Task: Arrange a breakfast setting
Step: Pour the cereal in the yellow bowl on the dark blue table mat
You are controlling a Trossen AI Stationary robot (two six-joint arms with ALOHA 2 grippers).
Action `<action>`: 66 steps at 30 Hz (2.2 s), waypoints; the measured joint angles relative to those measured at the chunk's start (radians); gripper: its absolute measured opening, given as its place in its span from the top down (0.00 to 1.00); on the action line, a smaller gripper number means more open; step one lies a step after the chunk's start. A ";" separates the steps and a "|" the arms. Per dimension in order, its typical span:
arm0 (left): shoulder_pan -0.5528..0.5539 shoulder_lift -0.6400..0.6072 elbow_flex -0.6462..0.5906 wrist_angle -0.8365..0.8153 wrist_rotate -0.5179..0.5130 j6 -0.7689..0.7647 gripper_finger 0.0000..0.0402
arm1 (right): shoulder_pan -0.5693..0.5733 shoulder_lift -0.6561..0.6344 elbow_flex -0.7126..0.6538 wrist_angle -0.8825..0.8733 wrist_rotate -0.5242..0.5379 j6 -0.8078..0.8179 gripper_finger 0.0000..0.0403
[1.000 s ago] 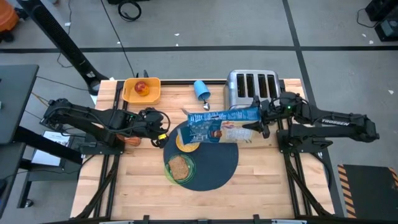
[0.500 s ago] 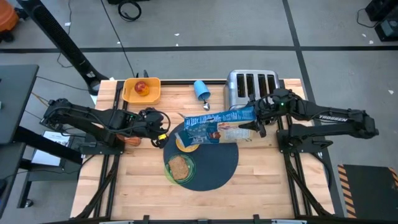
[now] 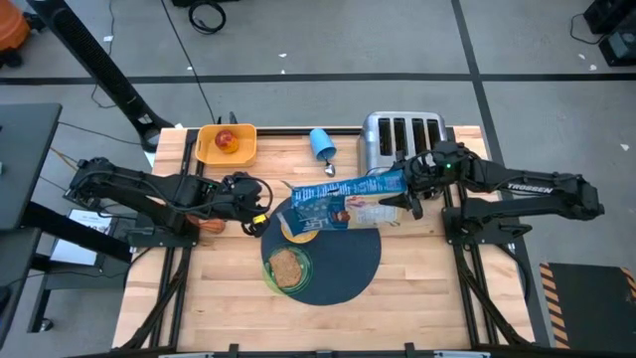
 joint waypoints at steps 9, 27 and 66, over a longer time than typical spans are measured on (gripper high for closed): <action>0.000 0.000 0.000 0.001 0.000 0.001 0.51 | 0.002 0.043 0.073 -0.090 0.010 -0.047 0.31; 0.000 0.000 0.000 0.004 0.003 0.001 0.51 | 0.012 0.072 0.118 -0.111 0.012 -0.075 0.31; 0.000 0.000 0.000 0.007 0.004 -0.007 0.51 | 0.032 0.106 0.167 -0.154 -0.002 -0.078 0.31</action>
